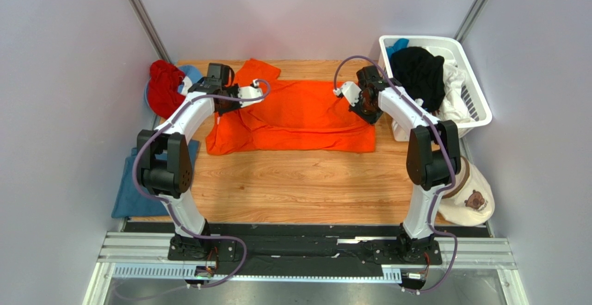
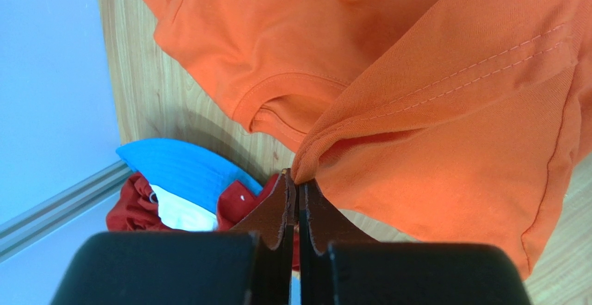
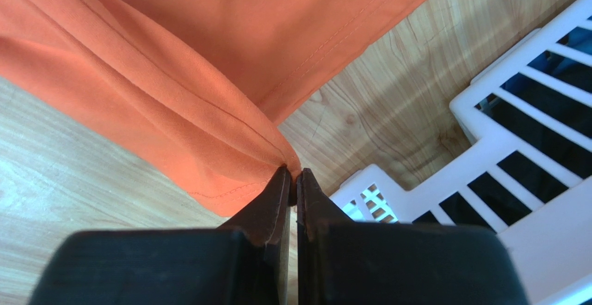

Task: Fold and stack the t-shirts
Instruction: Fold the tshirt

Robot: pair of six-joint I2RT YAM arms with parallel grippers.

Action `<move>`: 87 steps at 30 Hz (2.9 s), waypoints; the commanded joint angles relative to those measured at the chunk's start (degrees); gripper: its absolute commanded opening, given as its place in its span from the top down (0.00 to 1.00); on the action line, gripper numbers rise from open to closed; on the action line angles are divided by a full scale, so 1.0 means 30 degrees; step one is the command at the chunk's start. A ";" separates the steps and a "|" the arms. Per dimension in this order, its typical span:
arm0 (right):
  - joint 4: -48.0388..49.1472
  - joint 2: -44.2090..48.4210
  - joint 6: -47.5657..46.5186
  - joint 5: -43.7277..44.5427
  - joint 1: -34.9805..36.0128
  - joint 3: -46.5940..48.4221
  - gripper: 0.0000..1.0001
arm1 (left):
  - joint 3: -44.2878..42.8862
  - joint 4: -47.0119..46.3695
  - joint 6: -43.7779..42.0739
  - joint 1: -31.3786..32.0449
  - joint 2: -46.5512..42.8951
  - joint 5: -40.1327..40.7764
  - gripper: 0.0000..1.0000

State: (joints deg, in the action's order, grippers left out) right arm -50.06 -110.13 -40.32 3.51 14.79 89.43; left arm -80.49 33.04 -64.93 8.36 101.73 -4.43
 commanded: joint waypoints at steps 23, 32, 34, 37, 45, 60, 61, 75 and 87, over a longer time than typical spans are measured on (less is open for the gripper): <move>0.1424 -0.2578 0.0518 0.0676 -0.0036 0.2183 0.99 | -0.3111 -0.1256 0.0196 -0.0472 0.2504 -0.0077 1.00; 0.1307 -0.2608 0.0518 0.0793 -0.0007 0.2300 0.99 | -0.3522 -0.1959 0.0665 -0.0414 0.3471 0.0157 1.00; 0.1307 -0.2579 0.0489 0.0852 -0.0036 0.2300 0.99 | -0.3464 -0.2134 0.0724 -0.0385 0.3530 0.0186 1.00; 0.1307 -0.2579 0.0489 0.0910 -0.0007 0.2358 0.99 | -0.3405 -0.2515 0.0782 -0.0326 0.3647 0.0303 1.00; 0.1189 -0.2578 0.0431 0.1115 -0.0007 0.2359 0.99 | -0.3609 -0.3307 0.1046 -0.0121 0.3999 0.0684 1.00; 0.1803 -0.3018 0.0694 0.1642 0.0022 0.2359 0.80 | -0.3903 -0.3571 0.0753 0.0348 0.4439 0.1299 1.00; 0.1892 -0.3047 0.0694 0.1788 0.0022 0.2330 0.79 | -0.3845 -0.3542 0.0753 0.0348 0.4410 0.1300 1.00; 0.2479 -0.2491 0.0929 0.2727 -0.0007 0.1832 0.55 | -0.4020 -0.3980 0.0724 0.0377 0.4906 0.1417 1.00; 0.2479 -0.2022 0.0870 0.2698 0.0022 0.0778 0.55 | -0.3815 -0.6410 0.1017 0.0670 0.5640 0.3174 0.45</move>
State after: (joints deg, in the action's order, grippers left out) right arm -43.88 -118.96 -38.61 11.05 14.81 92.51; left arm -90.61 18.94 -62.33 10.00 118.76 3.14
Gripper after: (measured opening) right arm 0.452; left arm 0.509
